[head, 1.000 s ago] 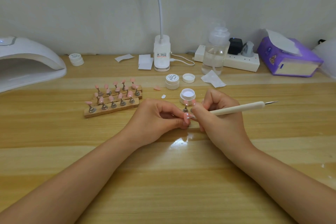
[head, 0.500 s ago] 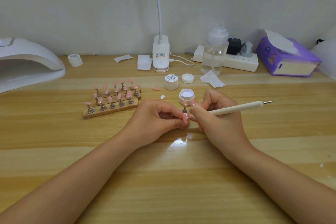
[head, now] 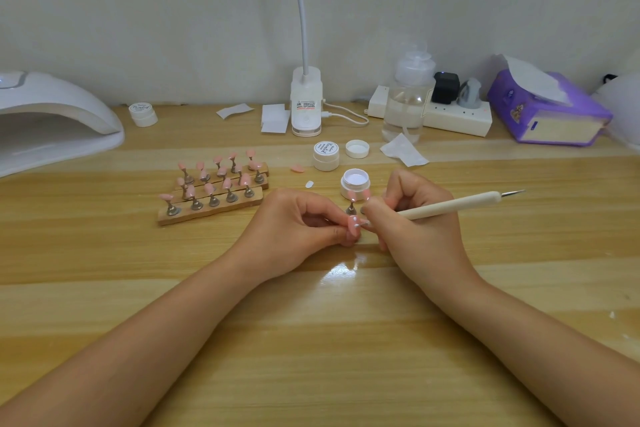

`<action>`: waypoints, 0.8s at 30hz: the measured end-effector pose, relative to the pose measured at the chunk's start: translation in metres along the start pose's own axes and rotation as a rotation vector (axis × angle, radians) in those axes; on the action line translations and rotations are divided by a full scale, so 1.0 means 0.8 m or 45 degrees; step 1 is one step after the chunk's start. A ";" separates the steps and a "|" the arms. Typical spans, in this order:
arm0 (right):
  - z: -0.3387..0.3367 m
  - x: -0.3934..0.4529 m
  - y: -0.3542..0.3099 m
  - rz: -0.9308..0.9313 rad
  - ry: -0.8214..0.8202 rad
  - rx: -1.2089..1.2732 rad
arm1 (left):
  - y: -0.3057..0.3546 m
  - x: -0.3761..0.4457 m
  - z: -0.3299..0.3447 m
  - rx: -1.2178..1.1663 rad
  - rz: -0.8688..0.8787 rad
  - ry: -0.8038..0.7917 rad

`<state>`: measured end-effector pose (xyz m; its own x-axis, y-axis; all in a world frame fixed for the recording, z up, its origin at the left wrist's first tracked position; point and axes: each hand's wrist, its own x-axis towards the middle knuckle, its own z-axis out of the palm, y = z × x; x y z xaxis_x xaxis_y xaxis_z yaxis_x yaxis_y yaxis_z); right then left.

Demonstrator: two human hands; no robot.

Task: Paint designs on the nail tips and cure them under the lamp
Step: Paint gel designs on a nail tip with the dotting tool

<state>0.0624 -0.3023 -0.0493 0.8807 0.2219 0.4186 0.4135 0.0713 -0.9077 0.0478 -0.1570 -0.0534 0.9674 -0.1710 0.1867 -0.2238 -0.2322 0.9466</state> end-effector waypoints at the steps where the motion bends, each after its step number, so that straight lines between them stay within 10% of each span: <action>1: 0.001 0.000 0.000 -0.002 -0.001 -0.001 | 0.000 0.000 0.000 -0.001 0.000 -0.001; 24: 0.000 0.002 0.004 -0.001 0.015 -0.020 | -0.002 0.000 -0.001 0.012 0.005 0.002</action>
<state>0.0650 -0.3020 -0.0517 0.8829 0.2101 0.4199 0.4178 0.0564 -0.9068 0.0484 -0.1557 -0.0543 0.9666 -0.1707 0.1912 -0.2290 -0.2404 0.9433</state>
